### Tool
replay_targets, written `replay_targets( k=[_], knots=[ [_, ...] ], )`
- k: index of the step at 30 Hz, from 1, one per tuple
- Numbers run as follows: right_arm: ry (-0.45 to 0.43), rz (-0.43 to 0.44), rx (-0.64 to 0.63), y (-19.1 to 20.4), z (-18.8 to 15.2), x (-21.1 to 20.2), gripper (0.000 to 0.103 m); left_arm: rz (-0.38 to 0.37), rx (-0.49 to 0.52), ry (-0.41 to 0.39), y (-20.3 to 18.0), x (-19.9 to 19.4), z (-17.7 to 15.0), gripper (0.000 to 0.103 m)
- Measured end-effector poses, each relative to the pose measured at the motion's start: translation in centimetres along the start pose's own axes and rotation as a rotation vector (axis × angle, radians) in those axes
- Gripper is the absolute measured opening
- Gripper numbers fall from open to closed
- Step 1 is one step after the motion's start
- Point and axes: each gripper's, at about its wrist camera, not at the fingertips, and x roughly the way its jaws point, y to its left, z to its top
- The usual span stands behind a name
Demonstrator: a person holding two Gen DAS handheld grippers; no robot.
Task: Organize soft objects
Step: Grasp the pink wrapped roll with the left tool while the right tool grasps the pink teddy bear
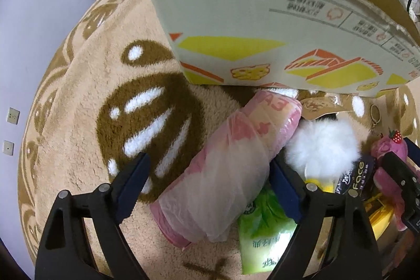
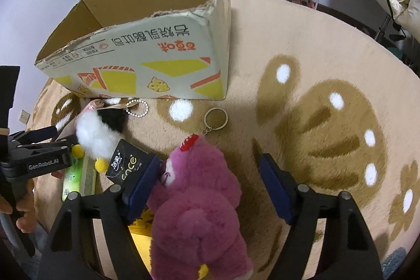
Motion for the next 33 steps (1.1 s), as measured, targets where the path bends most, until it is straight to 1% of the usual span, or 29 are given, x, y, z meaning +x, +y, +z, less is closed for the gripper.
replay_targets(
  k=[1,2,3,5,8,9,10,11,13,14,16,18,20,22,24,26,30,33],
  knots=[
    [0.003,0.002,-0.002,0.1,-0.1,0.1,0.082,-0.008,-0.006,0.009,0.1,0.3,0.0,0.086],
    [0.005,0.003,-0.004,0.1,-0.1,0.1,0.082,-0.015,-0.011,0.018,0.1,0.5,0.0,0.08],
    [0.007,0.004,-0.007,0.2,-0.1,0.2,0.082,-0.03,-0.02,0.032,0.2,0.8,0.1,0.078],
    [0.012,0.009,-0.011,0.3,-0.2,0.2,0.082,-0.043,-0.039,0.042,0.6,1.3,0.2,0.077],
    [0.02,0.015,-0.016,0.4,-0.3,0.4,0.082,-0.041,-0.035,0.037,0.7,1.4,0.3,0.077],
    [0.023,0.018,-0.017,0.5,-0.3,0.5,0.08,-0.039,-0.031,0.034,0.7,1.5,0.3,0.076],
    [0.03,0.027,-0.019,0.5,-0.4,0.6,0.076,-0.038,-0.028,0.031,0.5,1.4,0.2,0.076],
    [0.037,0.037,-0.019,0.6,-0.4,0.7,0.074,-0.038,-0.027,0.028,0.3,1.4,-0.1,0.075],
    [0.051,0.051,-0.01,0.5,-0.4,0.9,0.072,-0.045,-0.028,0.025,0.0,1.4,-0.3,0.071],
    [0.05,0.054,-0.004,0.4,-0.4,1.0,0.072,-0.047,-0.025,0.022,0.1,1.4,-0.3,0.065],
    [0.048,0.062,0.003,0.3,-0.4,1.0,0.071,-0.041,-0.01,0.016,-0.1,1.4,-0.3,0.06],
    [0.045,0.056,0.003,0.3,-0.4,1.0,0.068,-0.035,0.004,0.012,-0.4,1.3,-0.2,0.054],
    [0.04,0.049,-0.006,0.4,-0.4,0.9,0.066,-0.026,0.019,0.007,-0.8,1.1,-0.1,0.049],
    [0.03,0.046,-0.013,0.6,-0.4,0.7,0.064,-0.019,0.026,0.003,-1.2,0.8,-0.1,0.045],
    [0.022,0.046,-0.024,0.6,-0.3,0.5,0.062,-0.012,0.032,-0.004,-1.5,0.3,-0.1,0.037],
    [0.002,0.049,-0.027,0.8,-0.2,0.3,0.061,-0.011,0.035,-0.012,-1.6,-0.3,-0.4,0.032],
    [-0.063,0.049,-0.041,1.2,0.3,-0.8,0.06,-0.006,0.042,-0.027,-1.5,-1.0,-0.7,0.025],
    [-0.097,0.056,-0.049,1.2,0.4,-1.5,0.059,-0.009,0.035,-0.046,-1.4,-1.9,-1.0,0.022]
  ],
)
